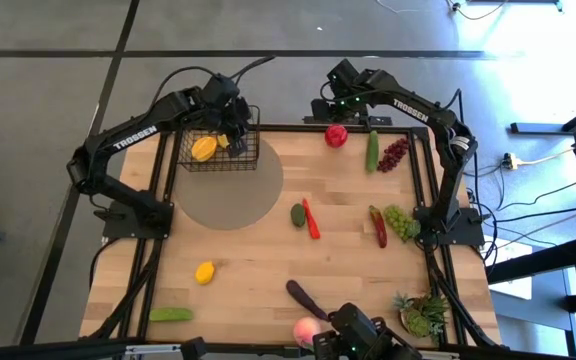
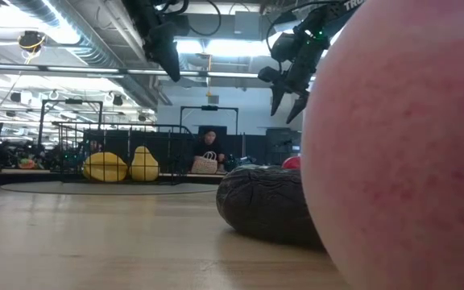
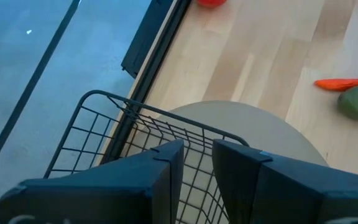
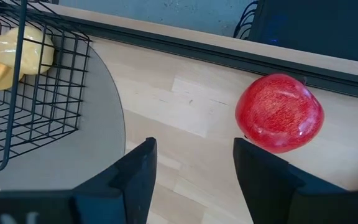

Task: Build produce basket
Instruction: Put the red apple into the black wire basket

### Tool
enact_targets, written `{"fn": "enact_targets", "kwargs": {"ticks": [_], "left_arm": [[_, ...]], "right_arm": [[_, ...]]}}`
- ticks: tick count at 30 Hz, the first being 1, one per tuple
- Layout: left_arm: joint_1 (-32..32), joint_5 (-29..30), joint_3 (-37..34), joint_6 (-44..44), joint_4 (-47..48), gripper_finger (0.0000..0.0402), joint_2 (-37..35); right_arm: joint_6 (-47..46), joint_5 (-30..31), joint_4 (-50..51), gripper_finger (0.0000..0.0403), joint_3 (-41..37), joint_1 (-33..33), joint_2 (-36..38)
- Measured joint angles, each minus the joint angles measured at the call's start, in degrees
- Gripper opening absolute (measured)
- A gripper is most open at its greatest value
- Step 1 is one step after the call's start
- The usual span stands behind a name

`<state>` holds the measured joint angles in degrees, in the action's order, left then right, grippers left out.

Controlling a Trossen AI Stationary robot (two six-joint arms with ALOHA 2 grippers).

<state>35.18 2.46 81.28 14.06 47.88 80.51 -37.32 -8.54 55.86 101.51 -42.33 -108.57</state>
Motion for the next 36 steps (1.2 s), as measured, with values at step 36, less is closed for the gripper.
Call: {"fn": "enact_targets", "kwargs": {"ticks": [36], "left_arm": [[0.0,0.0,0.0,0.0,0.0,0.0075,0.0]], "right_arm": [[-38.2,11.9,-2.2,0.0314,-4.6,0.0,-0.1]]}}
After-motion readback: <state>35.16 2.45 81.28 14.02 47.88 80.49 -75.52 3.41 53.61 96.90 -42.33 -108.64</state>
